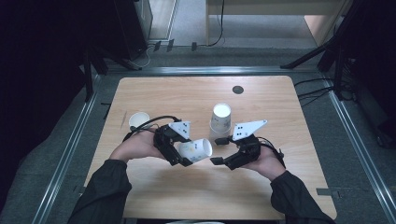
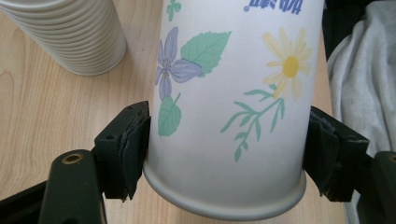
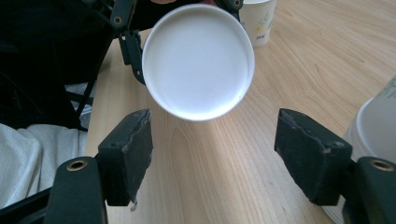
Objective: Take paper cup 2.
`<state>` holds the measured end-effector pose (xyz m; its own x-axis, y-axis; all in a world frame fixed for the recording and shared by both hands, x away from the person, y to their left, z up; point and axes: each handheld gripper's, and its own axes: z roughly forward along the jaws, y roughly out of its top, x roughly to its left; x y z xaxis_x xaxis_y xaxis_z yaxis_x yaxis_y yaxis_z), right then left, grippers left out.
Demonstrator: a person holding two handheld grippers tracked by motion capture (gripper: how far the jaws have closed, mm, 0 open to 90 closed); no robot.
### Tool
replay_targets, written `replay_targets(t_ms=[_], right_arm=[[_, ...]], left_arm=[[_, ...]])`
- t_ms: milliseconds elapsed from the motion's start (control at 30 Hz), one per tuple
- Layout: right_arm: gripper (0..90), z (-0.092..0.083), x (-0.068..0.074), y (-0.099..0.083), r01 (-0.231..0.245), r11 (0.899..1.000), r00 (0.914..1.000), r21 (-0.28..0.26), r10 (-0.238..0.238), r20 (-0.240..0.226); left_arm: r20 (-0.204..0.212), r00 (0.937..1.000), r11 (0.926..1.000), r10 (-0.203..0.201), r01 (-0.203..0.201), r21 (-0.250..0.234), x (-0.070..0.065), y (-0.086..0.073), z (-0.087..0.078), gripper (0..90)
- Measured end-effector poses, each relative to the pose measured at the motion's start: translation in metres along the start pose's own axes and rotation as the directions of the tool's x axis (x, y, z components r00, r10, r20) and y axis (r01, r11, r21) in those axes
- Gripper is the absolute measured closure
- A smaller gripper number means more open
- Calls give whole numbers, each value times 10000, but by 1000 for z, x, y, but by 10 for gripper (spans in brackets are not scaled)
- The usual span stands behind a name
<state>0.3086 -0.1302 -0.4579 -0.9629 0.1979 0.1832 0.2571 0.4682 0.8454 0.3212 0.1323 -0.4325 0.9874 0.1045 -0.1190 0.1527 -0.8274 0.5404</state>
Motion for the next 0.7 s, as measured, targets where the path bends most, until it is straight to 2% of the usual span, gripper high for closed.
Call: replay_targets(t_ms=[333, 700], right_arm=[[278, 4, 1, 2, 63, 10000, 10000, 27, -63, -49], [250, 13, 4, 5, 42, 10000, 9995, 90, -39, -322]], left_arm=[[-52, 9997, 9972, 228, -224, 710, -1, 10, 10, 241], [-214, 9992, 9945, 351, -328, 996, -2, 12, 12, 241]])
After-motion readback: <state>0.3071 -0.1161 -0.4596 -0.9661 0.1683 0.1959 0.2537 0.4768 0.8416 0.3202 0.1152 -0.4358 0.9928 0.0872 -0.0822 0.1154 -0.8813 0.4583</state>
